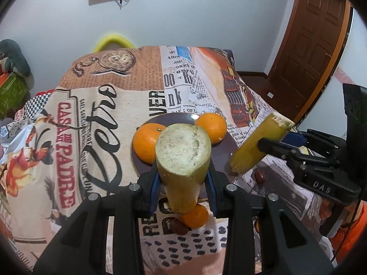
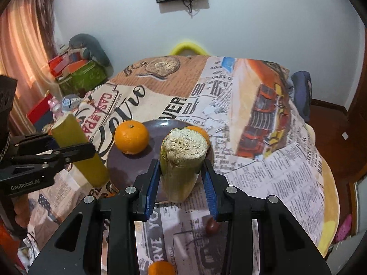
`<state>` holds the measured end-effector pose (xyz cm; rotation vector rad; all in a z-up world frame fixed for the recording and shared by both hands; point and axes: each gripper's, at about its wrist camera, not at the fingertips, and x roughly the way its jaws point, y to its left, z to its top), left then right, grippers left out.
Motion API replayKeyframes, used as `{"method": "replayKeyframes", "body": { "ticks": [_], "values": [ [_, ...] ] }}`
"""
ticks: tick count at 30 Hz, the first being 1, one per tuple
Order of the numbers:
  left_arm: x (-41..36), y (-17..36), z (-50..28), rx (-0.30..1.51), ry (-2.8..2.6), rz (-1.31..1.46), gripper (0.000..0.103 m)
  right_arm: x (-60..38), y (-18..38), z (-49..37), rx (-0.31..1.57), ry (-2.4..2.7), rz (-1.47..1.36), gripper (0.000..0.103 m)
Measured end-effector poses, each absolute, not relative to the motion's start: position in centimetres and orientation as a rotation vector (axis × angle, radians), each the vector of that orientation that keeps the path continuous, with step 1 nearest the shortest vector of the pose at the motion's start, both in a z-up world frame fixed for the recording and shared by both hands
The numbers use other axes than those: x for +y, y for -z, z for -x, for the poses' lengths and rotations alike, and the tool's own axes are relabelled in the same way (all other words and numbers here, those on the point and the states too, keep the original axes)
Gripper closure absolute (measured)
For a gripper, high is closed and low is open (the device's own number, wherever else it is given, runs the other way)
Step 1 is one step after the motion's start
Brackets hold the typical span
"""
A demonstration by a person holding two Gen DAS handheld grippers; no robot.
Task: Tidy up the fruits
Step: 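Lay both corn cobs on the plate between the oranges and open both tools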
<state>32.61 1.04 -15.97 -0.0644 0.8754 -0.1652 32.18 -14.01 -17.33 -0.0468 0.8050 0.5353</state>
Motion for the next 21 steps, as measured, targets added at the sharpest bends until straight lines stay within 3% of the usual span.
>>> {"method": "replayKeyframes", "body": {
  "ticks": [21],
  "values": [
    [1.0,19.1,-37.0,0.892,0.160,0.105,0.068,-10.9,19.6,-35.5,0.834,-0.613,0.045,0.069]
  ]
}}
